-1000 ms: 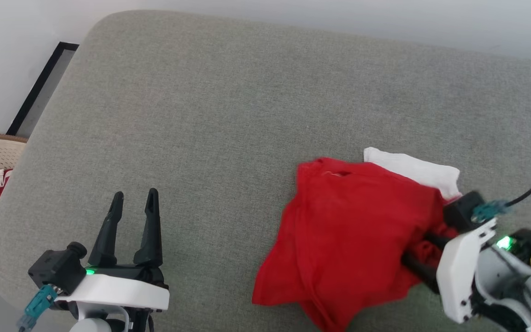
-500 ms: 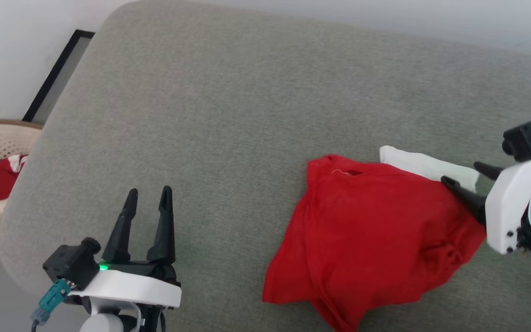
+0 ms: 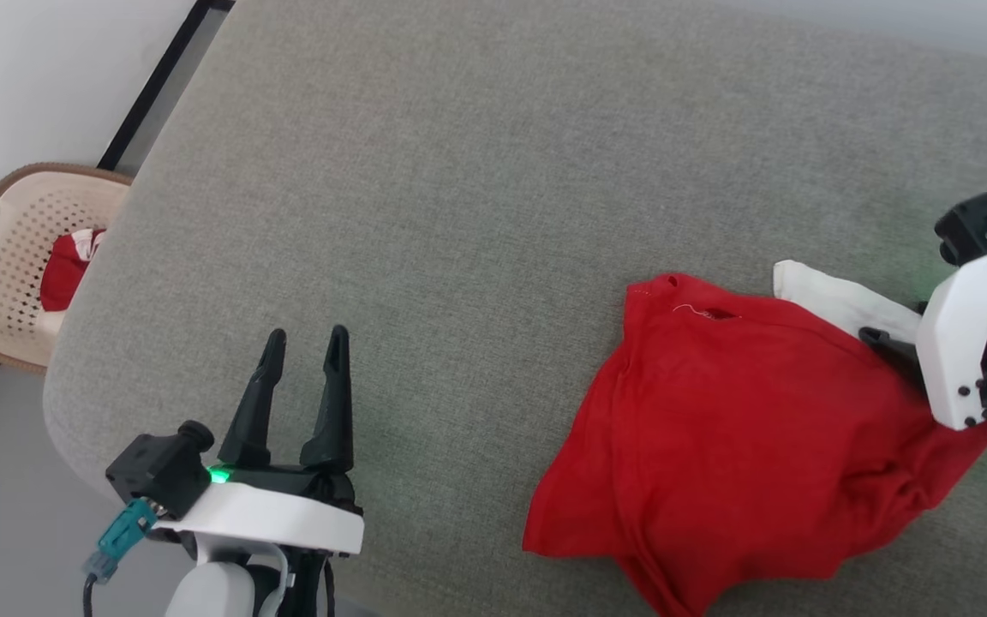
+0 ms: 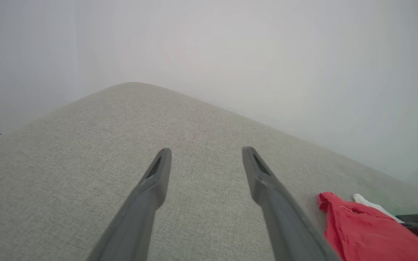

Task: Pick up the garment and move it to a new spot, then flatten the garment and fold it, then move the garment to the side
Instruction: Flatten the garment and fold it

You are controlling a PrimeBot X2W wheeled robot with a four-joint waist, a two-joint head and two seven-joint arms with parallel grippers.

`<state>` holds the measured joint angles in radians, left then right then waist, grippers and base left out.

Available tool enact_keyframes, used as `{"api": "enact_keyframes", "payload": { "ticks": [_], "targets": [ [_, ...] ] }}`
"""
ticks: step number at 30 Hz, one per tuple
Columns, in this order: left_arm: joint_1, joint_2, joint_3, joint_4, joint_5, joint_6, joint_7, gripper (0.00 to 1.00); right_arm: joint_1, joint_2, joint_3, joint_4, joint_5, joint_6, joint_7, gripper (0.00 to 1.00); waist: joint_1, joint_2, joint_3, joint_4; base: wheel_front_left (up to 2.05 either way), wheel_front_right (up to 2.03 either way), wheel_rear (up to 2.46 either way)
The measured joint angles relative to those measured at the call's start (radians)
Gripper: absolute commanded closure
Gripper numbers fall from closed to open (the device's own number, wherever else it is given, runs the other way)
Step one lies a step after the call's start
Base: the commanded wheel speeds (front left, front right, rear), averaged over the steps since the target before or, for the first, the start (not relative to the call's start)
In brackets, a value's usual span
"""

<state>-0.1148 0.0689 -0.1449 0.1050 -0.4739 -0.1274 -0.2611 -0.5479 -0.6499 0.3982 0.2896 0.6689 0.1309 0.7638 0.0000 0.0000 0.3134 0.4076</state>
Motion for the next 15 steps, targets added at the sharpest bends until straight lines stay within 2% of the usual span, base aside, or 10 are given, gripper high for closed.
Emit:
{"api": "enact_keyframes", "payload": {
  "ticks": [5, 6, 7, 11, 15],
  "targets": [
    [-0.006, -0.005, -0.003, -0.001, -0.003, 0.000, 0.000, 0.00, -0.069, -0.023, 0.094, 0.065, 0.031, 0.000, 0.002, 0.00, 0.0000, 0.0001, 0.023, 0.016, 0.00, 0.00, 0.00],
    [-0.006, -0.005, -0.003, -0.001, -0.003, 0.000, 0.000, 0.00, -0.081, -0.028, 0.113, 0.071, 0.043, 0.001, 0.002, 0.53, 0.0000, 0.0000, 0.025, 0.017, 0.00, 0.00, 0.00],
    [-0.007, -0.006, -0.001, -0.001, -0.003, 0.000, 0.000, 0.00, -0.093, -0.033, 0.129, 0.076, 0.053, 0.000, 0.002, 1.00, 0.0000, 0.0000, 0.027, 0.017, 0.00, 0.00, 0.00],
    [-0.008, -0.007, 0.016, 0.001, -0.004, 0.000, 0.000, 0.00, -0.129, -0.042, 0.154, 0.107, 0.091, 0.003, -0.057, 1.00, 0.0000, 0.0000, 0.023, -0.002, 0.00, 0.00, 0.00],
    [-0.008, -0.004, 0.025, 0.000, -0.002, 0.000, 0.000, 0.00, -0.145, -0.068, 0.116, 0.137, 0.103, 0.002, -0.113, 1.00, 0.0000, 0.0000, 0.010, -0.027, 0.00, 0.00, 0.00]
  ]
}}
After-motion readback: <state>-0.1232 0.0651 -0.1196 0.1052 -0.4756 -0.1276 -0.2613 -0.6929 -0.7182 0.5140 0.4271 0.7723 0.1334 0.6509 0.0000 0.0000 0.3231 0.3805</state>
